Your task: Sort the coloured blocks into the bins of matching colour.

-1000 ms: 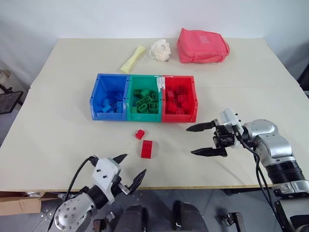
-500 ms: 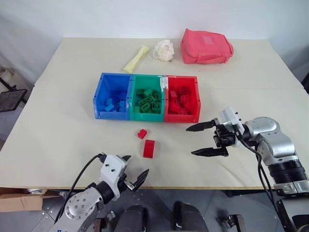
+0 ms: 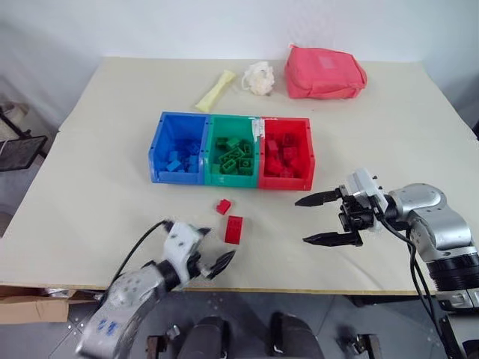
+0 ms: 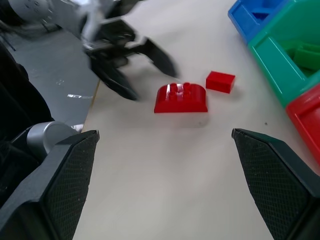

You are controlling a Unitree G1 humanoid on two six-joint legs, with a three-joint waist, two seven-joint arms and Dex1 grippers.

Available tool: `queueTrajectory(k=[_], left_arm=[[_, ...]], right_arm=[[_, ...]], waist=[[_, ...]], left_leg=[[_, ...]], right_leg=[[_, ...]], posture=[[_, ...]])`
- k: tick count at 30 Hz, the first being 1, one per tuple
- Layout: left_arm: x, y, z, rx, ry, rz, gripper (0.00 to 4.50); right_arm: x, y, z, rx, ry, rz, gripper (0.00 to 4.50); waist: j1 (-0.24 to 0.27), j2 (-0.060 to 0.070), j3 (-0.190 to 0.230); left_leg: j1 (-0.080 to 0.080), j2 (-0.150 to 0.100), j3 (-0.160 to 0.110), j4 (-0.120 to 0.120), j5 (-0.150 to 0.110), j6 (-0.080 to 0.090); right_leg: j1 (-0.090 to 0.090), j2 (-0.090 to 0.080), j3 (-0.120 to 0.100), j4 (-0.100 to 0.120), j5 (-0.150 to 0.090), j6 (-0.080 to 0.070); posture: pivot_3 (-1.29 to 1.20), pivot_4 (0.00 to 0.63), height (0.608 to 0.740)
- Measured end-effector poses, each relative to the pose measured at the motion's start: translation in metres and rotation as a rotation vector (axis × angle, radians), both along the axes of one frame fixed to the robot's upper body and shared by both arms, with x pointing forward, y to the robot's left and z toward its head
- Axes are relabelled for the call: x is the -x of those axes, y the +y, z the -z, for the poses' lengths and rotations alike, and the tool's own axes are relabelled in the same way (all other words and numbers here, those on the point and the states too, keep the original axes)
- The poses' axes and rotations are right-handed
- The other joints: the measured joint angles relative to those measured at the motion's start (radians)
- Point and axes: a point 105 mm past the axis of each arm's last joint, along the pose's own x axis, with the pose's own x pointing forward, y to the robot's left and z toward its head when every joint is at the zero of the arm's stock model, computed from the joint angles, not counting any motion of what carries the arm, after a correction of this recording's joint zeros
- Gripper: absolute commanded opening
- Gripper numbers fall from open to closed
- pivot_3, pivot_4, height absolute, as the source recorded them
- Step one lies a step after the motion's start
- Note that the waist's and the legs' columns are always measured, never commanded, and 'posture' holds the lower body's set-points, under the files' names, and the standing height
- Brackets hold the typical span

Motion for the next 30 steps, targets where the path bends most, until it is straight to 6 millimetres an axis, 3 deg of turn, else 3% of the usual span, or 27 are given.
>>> queueTrajectory(k=[3, 9, 17, 24, 30], left_arm=[[-0.001, -0.012, 0.001, 0.000, 0.005, 0.024, 4.50], [-0.005, -0.011, 0.011, -0.029, 0.048, -0.008, 4.50], [-0.012, 0.005, 0.008, -0.048, 0.043, -0.089, 4.50], [-0.013, 0.003, 0.007, -0.039, 0.034, -0.074, 4.50], [-0.028, -0.003, 0.007, -0.035, 0.011, -0.018, 4.50]], right_arm=[[0.002, -0.001, 0.000, -0.002, 0.001, 0.010, 4.46], [0.003, -0.005, 0.002, -0.010, 0.006, 0.038, 4.46], [0.005, -0.007, 0.005, -0.010, 0.021, 0.049, 4.46], [0.006, -0.008, 0.007, -0.012, 0.026, 0.056, 4.46], [0.006, -0.014, 0.006, -0.019, 0.020, 0.084, 4.46]], waist=[[-0.008, 0.000, 0.000], [-0.016, 0.000, 0.000], [-0.014, 0.000, 0.000], [-0.014, 0.000, 0.000], [-0.014, 0.000, 0.000]], left_leg=[[0.000, 0.001, 0.000, -0.001, -0.001, -0.001], [0.000, 0.003, 0.000, 0.000, -0.001, -0.001], [0.000, 0.003, 0.000, 0.000, -0.001, -0.001], [0.000, 0.003, 0.000, 0.000, -0.001, -0.001], [0.000, 0.002, 0.000, 0.001, -0.001, -0.001]], right_leg=[[-0.001, 0.001, 0.001, 0.000, 0.000, 0.000], [-0.001, 0.003, 0.001, 0.000, 0.000, 0.000], [0.000, 0.001, 0.001, -0.001, 0.000, 0.000], [0.000, 0.001, 0.001, -0.001, 0.000, 0.000], [0.000, 0.002, 0.001, 0.000, 0.000, 0.000]], posture=[[0.00, 0.150, 0.740], [0.00, 0.150, 0.740], [0.00, 0.150, 0.740], [0.00, 0.150, 0.740], [0.00, 0.150, 0.740]])
